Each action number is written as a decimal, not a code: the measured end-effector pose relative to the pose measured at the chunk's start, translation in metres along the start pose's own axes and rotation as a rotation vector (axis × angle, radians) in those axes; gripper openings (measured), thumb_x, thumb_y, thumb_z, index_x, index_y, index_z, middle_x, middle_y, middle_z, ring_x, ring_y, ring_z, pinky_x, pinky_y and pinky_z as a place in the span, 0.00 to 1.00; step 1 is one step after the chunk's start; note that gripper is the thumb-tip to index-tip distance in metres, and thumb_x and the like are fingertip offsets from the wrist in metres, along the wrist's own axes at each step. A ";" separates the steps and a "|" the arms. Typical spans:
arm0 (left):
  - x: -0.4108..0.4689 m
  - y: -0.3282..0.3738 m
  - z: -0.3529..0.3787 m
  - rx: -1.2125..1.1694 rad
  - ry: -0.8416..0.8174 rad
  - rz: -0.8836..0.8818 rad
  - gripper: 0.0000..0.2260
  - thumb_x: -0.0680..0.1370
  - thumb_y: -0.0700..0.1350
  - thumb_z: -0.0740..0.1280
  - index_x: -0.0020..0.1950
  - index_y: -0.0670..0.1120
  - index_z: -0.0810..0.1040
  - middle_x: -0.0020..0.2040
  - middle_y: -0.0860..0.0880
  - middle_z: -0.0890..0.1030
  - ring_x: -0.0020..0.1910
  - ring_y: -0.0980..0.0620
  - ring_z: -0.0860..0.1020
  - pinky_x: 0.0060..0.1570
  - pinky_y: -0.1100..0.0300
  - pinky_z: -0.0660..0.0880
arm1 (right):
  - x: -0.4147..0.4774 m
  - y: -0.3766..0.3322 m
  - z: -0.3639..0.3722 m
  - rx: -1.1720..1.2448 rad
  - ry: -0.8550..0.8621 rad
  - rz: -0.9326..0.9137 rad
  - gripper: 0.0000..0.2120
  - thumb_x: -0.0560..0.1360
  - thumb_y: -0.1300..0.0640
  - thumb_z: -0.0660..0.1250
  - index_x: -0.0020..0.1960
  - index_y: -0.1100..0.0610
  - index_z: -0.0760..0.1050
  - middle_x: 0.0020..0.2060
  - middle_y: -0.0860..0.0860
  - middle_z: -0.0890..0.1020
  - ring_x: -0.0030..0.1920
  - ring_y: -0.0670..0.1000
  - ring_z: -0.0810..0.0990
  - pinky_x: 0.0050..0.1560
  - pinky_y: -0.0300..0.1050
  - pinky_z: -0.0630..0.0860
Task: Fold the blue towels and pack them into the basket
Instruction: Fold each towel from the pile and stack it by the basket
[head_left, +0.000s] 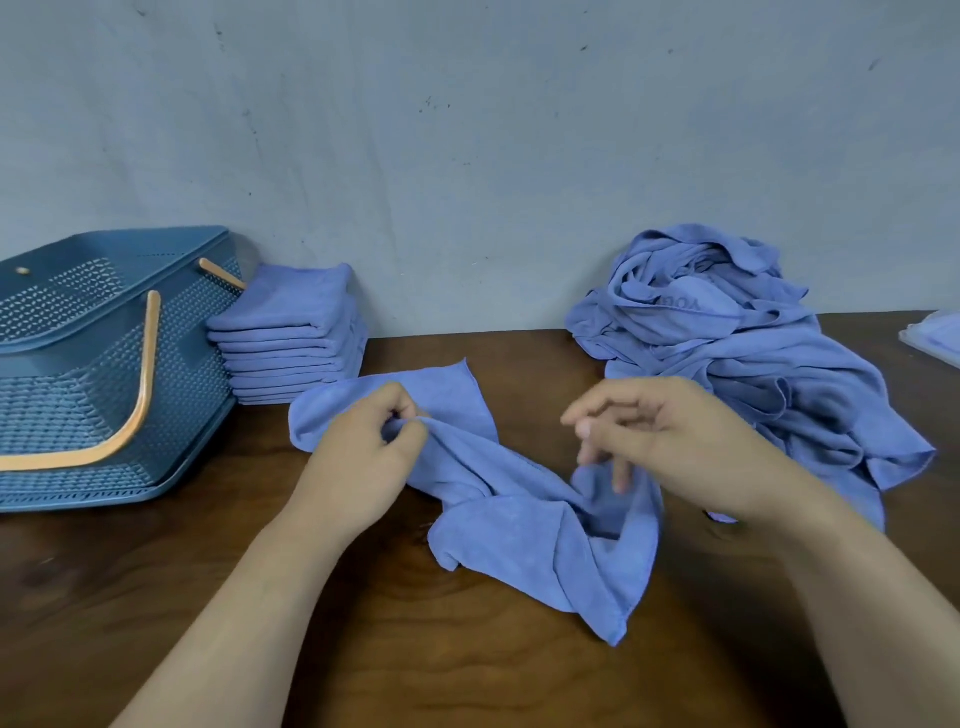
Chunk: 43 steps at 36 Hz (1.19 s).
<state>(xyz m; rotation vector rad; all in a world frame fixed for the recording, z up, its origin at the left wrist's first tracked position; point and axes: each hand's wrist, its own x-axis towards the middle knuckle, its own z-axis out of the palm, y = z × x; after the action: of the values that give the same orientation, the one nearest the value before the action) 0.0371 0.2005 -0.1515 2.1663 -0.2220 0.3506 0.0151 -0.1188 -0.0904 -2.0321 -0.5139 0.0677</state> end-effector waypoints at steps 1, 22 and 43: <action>0.000 0.001 -0.003 -0.025 -0.010 0.001 0.09 0.75 0.53 0.61 0.47 0.48 0.72 0.36 0.52 0.78 0.30 0.55 0.69 0.31 0.66 0.68 | 0.003 0.005 0.001 -0.048 0.074 -0.016 0.06 0.82 0.54 0.72 0.56 0.44 0.85 0.48 0.46 0.88 0.43 0.48 0.86 0.49 0.40 0.81; 0.008 -0.005 -0.051 -0.207 0.212 0.009 0.04 0.71 0.43 0.59 0.37 0.46 0.70 0.28 0.52 0.66 0.28 0.53 0.62 0.32 0.60 0.62 | -0.003 -0.007 0.034 -0.022 -0.241 -0.126 0.10 0.81 0.49 0.74 0.61 0.44 0.84 0.46 0.49 0.87 0.43 0.54 0.84 0.46 0.53 0.82; 0.001 -0.013 -0.003 0.538 -0.127 -0.148 0.05 0.80 0.54 0.64 0.46 0.57 0.76 0.39 0.60 0.82 0.40 0.58 0.79 0.38 0.54 0.77 | 0.023 0.032 0.066 -0.767 -0.217 -0.073 0.20 0.85 0.54 0.57 0.71 0.38 0.76 0.67 0.30 0.77 0.69 0.37 0.71 0.76 0.48 0.62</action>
<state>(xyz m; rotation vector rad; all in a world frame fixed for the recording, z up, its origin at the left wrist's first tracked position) 0.0415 0.2106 -0.1594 2.7216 -0.0358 0.2012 0.0293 -0.0688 -0.1465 -2.7667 -0.8401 0.0507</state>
